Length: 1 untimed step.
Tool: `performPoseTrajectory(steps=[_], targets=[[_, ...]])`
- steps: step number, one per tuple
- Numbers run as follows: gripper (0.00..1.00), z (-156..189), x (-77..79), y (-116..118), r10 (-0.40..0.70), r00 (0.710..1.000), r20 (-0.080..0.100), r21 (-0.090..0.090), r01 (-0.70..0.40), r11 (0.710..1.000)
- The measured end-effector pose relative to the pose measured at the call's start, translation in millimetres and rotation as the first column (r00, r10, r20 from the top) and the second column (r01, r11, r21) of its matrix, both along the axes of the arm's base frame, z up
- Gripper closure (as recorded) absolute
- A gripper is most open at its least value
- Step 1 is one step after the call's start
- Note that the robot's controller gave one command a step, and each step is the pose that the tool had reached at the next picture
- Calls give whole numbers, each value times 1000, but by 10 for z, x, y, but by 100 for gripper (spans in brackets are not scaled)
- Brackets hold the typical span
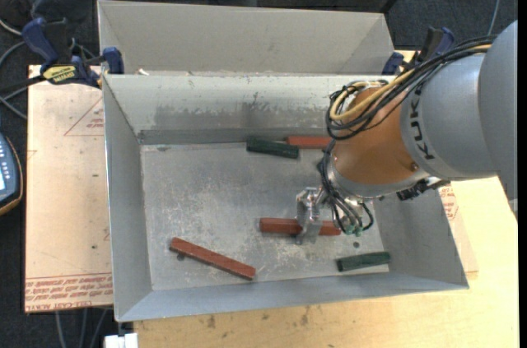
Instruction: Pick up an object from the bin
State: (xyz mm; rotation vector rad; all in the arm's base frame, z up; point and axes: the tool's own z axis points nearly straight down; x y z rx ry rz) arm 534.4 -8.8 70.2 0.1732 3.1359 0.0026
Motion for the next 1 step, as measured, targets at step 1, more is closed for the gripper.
performPoseTrajectory(steps=[1], targets=[[100,383,11,6,1,1000,4,0,-1,1000]])
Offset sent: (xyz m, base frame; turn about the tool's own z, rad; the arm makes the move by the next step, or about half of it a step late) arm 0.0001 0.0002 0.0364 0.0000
